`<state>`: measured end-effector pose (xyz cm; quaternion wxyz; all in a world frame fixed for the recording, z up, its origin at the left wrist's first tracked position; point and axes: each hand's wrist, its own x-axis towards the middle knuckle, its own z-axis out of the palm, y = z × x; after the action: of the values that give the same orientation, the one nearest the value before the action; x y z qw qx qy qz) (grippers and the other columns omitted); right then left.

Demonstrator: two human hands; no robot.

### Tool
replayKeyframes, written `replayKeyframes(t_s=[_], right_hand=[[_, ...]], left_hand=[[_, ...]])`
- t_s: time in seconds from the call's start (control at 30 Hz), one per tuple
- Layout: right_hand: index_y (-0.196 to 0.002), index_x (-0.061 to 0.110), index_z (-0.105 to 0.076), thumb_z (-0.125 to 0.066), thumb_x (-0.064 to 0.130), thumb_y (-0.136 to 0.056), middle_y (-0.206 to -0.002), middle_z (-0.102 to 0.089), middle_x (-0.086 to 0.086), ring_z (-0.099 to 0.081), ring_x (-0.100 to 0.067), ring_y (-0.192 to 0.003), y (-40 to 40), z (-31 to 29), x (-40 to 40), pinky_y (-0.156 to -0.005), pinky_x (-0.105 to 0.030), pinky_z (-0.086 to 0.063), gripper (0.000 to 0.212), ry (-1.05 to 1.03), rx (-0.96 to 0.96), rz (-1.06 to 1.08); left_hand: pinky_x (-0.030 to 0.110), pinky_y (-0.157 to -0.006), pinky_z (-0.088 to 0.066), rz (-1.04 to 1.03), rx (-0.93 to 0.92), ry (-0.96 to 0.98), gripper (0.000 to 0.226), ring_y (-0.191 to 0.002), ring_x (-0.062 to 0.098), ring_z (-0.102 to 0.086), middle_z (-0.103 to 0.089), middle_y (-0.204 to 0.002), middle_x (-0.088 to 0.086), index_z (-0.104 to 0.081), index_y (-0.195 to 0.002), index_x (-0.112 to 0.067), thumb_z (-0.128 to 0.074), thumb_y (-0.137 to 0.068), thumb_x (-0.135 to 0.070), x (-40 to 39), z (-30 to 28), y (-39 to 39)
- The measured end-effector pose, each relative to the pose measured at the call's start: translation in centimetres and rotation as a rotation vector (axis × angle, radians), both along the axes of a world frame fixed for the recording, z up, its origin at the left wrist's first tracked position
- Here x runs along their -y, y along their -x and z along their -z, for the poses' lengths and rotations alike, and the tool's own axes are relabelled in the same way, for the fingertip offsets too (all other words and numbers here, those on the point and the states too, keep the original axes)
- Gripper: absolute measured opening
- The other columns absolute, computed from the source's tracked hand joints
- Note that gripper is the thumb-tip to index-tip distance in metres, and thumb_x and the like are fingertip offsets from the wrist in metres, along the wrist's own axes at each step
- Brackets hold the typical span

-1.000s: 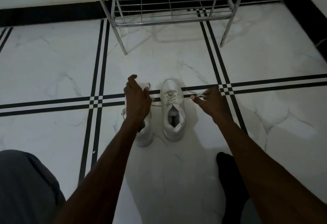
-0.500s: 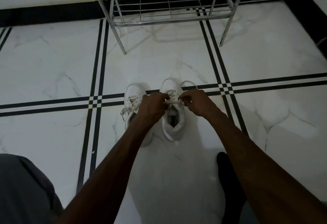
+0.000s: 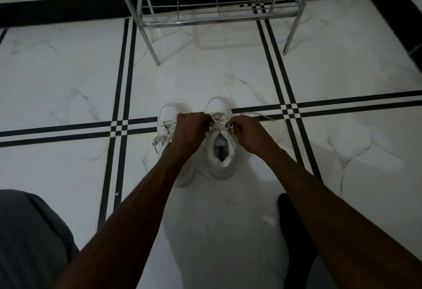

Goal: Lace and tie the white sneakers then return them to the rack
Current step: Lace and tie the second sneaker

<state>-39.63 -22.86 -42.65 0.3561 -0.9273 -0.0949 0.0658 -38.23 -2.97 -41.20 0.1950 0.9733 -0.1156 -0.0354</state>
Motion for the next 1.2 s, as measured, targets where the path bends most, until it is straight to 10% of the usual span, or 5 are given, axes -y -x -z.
replayKeyframes(t_s=[1.2], right_hand=[[-0.081, 0.01, -0.079, -0.065, -0.001, -0.084, -0.087, -0.077, -0.008, -0.071, -0.022, -0.086, 0.9, 0.4, 0.2, -0.086, -0.038, -0.059, 0.018, -0.021, -0.138, 0.458]], left_hand=[[0.038, -0.078, -0.024, -0.106, -0.025, -0.086, 0.021, -0.072, 0.032, -0.06, -0.061, -0.062, 0.004, -0.069, -0.074, -0.018, -0.05, -0.066, -0.012, 0.1, 0.5, 2.4]])
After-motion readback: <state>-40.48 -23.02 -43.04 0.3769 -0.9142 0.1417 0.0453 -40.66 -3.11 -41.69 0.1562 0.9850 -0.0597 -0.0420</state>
